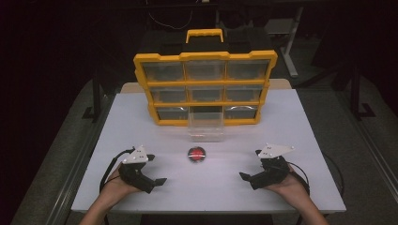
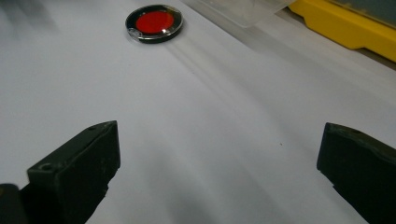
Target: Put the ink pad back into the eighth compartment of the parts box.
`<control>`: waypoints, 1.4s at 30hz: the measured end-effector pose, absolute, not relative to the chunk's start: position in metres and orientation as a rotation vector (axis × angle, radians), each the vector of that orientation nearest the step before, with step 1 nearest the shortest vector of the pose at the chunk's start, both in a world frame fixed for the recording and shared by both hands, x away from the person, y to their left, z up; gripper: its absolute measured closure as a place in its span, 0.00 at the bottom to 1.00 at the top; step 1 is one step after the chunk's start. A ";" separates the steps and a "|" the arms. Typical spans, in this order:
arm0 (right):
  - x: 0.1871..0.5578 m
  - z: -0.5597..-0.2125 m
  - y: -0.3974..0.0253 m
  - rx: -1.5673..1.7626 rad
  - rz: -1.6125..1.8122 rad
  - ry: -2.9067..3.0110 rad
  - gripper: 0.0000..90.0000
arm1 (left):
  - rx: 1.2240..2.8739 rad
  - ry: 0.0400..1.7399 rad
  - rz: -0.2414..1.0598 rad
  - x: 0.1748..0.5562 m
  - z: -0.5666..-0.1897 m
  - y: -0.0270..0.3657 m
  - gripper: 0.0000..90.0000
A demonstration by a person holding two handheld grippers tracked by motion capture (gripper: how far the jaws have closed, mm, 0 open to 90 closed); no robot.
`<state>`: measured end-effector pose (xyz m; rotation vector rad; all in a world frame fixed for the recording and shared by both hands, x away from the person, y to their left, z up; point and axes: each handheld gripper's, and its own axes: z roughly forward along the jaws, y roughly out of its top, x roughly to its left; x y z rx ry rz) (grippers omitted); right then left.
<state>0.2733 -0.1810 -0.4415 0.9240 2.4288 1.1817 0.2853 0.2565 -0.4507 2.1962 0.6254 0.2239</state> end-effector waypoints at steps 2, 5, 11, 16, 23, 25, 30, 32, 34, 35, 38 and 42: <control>0.273 -0.441 -0.181 0.924 1.183 2.425 0.00 | 2.195 0.627 0.220 0.286 -0.450 0.256 0.00; 0.274 -0.441 -0.182 0.925 1.194 2.424 0.00 | 2.192 0.626 0.217 0.286 -0.449 0.256 0.00; 0.273 -0.440 -0.182 0.920 1.206 2.429 0.00 | 2.192 0.622 0.206 0.289 -0.449 0.253 0.00; 0.273 -0.439 -0.182 0.918 1.216 2.428 0.00 | 2.186 0.614 0.193 0.292 -0.446 0.250 0.00; 0.272 -0.439 -0.183 0.918 1.223 2.426 0.00 | 2.180 0.603 0.185 0.296 -0.443 0.246 0.00; 0.273 -0.438 -0.183 0.918 1.224 2.425 0.00 | 2.178 0.603 0.183 0.297 -0.443 0.245 0.00; 0.272 -0.438 -0.183 0.915 1.230 2.423 0.00 | 2.180 0.592 0.179 0.300 -0.441 0.241 0.00; 0.272 -0.438 -0.183 0.915 1.232 2.423 0.00 | 2.178 0.589 0.177 0.302 -0.440 0.239 0.00; 0.272 -0.438 -0.183 0.915 1.232 2.423 0.00 | 2.178 0.583 0.177 0.303 -0.439 0.236 0.00; 0.272 -0.438 -0.183 0.915 1.232 2.423 0.00 | 2.178 0.583 0.177 0.303 -0.439 0.236 0.00; 0.272 -0.438 -0.183 0.909 1.234 2.424 0.00 | 2.179 0.575 0.171 0.305 -0.438 0.232 0.00; 0.272 -0.438 -0.183 0.908 1.236 2.425 0.00 | 2.183 0.567 0.168 0.307 -0.438 0.229 0.00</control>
